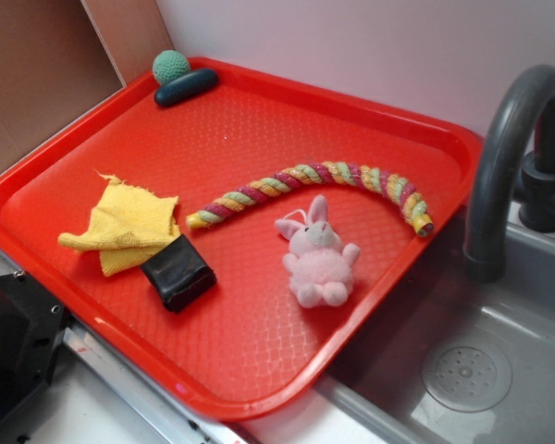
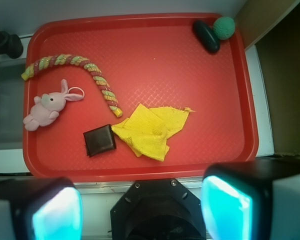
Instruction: Grab the multicolored rope.
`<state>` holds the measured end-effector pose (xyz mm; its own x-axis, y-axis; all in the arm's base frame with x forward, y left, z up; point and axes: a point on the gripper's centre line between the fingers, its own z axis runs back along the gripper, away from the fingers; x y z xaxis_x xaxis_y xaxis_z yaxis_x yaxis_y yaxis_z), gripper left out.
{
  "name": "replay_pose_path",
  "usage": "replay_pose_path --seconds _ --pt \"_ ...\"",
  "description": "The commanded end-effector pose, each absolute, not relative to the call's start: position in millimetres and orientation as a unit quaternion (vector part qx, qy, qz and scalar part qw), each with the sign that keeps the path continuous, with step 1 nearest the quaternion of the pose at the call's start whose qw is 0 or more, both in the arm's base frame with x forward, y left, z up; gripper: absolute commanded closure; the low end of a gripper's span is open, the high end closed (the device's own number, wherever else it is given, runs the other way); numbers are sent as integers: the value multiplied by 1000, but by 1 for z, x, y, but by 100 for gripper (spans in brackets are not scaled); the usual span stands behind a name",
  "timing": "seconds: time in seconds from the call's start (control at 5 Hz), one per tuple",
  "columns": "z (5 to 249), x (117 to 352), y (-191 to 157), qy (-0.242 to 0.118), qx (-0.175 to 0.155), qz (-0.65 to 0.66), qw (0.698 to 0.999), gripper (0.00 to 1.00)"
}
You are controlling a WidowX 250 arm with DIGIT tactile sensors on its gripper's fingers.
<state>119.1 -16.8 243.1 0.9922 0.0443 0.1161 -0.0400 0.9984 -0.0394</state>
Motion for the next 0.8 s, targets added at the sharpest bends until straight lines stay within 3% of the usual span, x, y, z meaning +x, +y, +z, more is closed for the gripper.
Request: replay_pose_path --seconds 0.0,0.6 --pt "243 119 -17 -59 -19 21 998 0" --pt "199 196 -25 -129 -31 -214 968 0"
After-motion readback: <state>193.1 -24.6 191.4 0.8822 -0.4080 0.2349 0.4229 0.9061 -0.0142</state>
